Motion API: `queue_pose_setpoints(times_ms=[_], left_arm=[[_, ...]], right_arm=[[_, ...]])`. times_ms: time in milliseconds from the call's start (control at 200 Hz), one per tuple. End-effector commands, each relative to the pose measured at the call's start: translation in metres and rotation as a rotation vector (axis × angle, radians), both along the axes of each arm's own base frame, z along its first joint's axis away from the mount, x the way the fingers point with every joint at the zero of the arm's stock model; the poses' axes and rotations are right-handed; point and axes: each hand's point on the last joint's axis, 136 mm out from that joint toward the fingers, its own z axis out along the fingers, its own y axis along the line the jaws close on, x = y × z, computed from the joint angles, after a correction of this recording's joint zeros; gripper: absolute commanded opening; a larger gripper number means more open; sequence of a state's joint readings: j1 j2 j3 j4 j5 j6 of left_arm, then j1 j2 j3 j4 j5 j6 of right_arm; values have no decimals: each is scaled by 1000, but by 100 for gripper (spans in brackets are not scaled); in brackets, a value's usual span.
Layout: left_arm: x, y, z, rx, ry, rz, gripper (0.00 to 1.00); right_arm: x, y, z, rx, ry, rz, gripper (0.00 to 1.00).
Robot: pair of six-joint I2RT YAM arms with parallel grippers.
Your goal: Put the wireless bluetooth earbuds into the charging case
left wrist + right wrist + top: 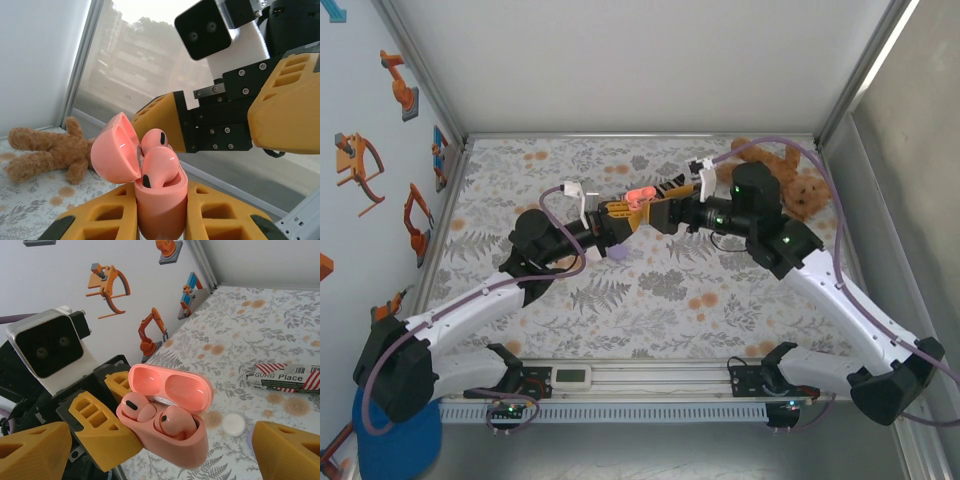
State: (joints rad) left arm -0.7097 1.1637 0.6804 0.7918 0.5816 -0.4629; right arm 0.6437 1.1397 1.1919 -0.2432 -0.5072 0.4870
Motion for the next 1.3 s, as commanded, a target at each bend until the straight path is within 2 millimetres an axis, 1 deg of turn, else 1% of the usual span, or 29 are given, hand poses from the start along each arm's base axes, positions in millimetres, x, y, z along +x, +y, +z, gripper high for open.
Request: queue_pose_setpoints(times_ms=[0,80,260,446,691,906,1152,1292], left_arm=[[-10,3,14,-43,-43,-42,0],[-11,2,13,-43,-40,-48,0],[-11,2,13,-41,-38,-55,0],[-9,2,8,-20,-26,-45,0],[-3,1,0,7,-6,-20,0],[4,3,-7,22,17,0,0],[6,6,-7,20,21,10,0],[6,6,-6,20,21,9,0]], right_arm=[[1,10,9,52,5,47,91],[3,17,13,74,5,74,90],[1,27,24,109,3,134,84],[-5,26,29,117,-11,157,81],[-15,22,42,127,-55,181,78],[-21,16,43,117,-78,177,78],[-22,8,34,79,-78,142,78],[-22,6,35,68,-88,130,78]])
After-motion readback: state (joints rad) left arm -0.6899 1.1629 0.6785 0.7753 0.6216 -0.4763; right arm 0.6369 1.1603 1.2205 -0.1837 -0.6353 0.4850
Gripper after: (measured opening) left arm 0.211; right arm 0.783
